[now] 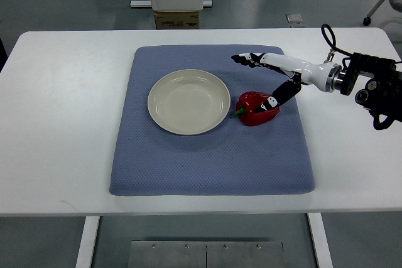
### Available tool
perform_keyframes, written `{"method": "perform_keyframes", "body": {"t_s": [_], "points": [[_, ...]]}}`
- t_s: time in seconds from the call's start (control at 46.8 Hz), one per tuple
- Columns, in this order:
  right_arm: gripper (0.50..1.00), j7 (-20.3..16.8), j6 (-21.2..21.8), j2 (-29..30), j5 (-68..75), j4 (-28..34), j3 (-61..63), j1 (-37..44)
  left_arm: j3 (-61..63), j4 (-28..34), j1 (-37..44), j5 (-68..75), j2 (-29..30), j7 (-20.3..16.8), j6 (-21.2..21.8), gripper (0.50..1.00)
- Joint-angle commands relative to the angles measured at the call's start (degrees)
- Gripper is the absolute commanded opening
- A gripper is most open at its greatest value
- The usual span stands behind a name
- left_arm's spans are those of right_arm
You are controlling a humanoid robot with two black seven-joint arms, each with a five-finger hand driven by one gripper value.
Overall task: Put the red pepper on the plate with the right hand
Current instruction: 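Reach the right hand over the red bell pepper, then close the right hand fingers around the red bell pepper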
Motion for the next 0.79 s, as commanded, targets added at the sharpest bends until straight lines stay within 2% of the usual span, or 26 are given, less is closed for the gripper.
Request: {"method": "perform_keyframes", "body": {"t_s": [0.0, 0.299, 0.471, 0.77], "points": [[0.993, 0.01, -0.23, 0.83, -0.01, -0.69, -0.8, -0.08, 0.0, 0.0, 0.0, 0.0, 0.0, 0.0, 0.0, 1.0], [0.97, 0.01, -1.37, 4.96, -0.1, -4.82, -5.01, -0.17, 0.0, 0.0, 0.0, 0.0, 0.0, 0.0, 0.0, 1.0], [0.945, 1.76, -1.55, 6.37, -0.1, -7.55, -6.42, -0.52, 0.0, 0.0, 0.0, 0.0, 0.0, 0.0, 0.0, 1.0], [0.853, 2.31, -1.55, 6.46, -0.1, -8.34, -8.79, -0.69, 0.0, 0.0, 0.0, 0.0, 0.0, 0.0, 0.0, 1.0]]}}
